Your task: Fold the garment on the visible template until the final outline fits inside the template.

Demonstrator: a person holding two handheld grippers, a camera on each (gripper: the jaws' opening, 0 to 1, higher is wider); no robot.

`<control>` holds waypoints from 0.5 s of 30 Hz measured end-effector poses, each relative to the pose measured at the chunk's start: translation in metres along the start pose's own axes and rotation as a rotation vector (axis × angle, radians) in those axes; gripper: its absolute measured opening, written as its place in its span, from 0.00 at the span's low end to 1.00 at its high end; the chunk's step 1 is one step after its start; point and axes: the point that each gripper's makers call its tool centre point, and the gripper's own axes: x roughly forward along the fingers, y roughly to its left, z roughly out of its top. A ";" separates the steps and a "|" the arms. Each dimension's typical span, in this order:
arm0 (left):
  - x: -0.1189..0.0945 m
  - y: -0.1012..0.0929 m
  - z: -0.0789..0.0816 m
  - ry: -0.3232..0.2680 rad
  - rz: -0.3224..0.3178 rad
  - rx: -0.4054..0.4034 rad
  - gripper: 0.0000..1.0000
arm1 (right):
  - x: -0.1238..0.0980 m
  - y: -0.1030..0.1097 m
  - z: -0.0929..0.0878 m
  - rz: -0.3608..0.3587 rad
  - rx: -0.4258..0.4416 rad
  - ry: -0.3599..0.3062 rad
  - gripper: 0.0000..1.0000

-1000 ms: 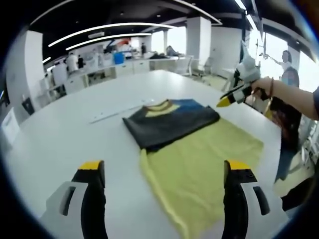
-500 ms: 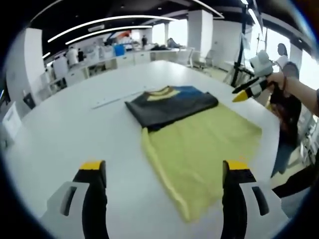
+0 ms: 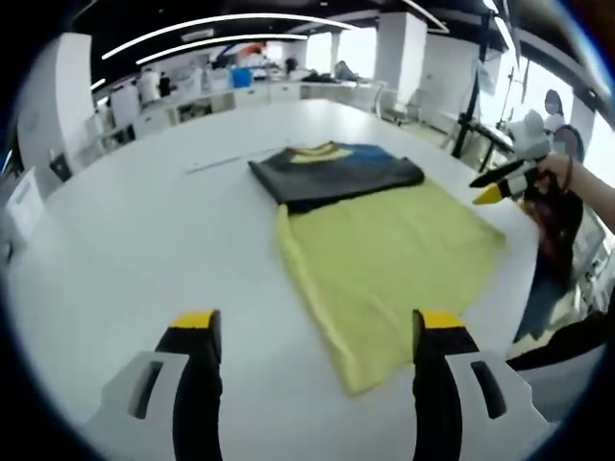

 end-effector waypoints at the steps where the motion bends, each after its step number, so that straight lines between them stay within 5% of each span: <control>1: 0.000 -0.001 -0.003 0.006 0.003 0.001 0.73 | 0.000 0.000 -0.003 0.000 0.003 0.004 0.59; 7: 0.000 -0.003 -0.016 0.029 0.017 -0.034 0.59 | -0.001 0.002 -0.022 -0.007 0.010 0.026 0.57; 15: 0.003 -0.008 -0.033 0.062 0.020 -0.067 0.56 | -0.007 0.002 -0.046 -0.026 0.024 0.064 0.51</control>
